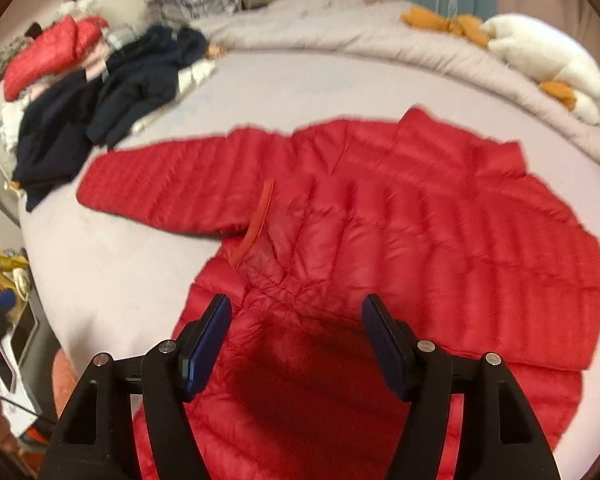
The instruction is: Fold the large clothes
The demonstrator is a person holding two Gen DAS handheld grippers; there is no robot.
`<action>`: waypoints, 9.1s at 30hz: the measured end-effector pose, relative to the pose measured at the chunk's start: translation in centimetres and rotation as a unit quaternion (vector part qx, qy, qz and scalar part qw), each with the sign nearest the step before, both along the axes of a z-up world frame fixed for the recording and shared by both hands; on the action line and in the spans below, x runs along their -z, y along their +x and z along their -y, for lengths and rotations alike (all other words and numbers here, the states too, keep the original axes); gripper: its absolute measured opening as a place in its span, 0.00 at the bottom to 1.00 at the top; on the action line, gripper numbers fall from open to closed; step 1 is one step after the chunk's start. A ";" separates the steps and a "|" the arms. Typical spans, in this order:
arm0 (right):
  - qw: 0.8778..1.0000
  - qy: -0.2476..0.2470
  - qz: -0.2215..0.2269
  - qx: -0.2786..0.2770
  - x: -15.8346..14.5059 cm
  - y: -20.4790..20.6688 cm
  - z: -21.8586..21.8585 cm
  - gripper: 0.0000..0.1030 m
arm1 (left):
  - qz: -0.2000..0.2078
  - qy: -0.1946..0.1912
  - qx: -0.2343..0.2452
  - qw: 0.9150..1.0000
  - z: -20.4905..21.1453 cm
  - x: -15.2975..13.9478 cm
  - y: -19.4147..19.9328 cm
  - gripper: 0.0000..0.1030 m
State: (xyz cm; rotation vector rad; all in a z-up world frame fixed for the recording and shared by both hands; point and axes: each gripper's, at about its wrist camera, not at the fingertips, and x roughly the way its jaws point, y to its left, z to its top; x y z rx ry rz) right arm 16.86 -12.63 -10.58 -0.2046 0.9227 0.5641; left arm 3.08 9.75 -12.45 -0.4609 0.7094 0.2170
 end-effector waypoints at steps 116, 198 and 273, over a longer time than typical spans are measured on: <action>0.935 0.082 0.030 0.344 3.0 4.5 21.0 0.44 | -0.029 -0.039 0.164 0.985 6.2 6.8 24.9 0.75; 0.966 0.086 0.181 0.166 -7.7 -5.9 6.5 0.99 | 0.013 -0.101 -0.173 0.980 -17.0 1.1 -0.2 1.00; 0.948 0.155 0.130 0.247 -5.1 -7.3 13.6 0.99 | 0.168 -0.078 -0.062 0.981 -9.1 -9.8 9.4 0.06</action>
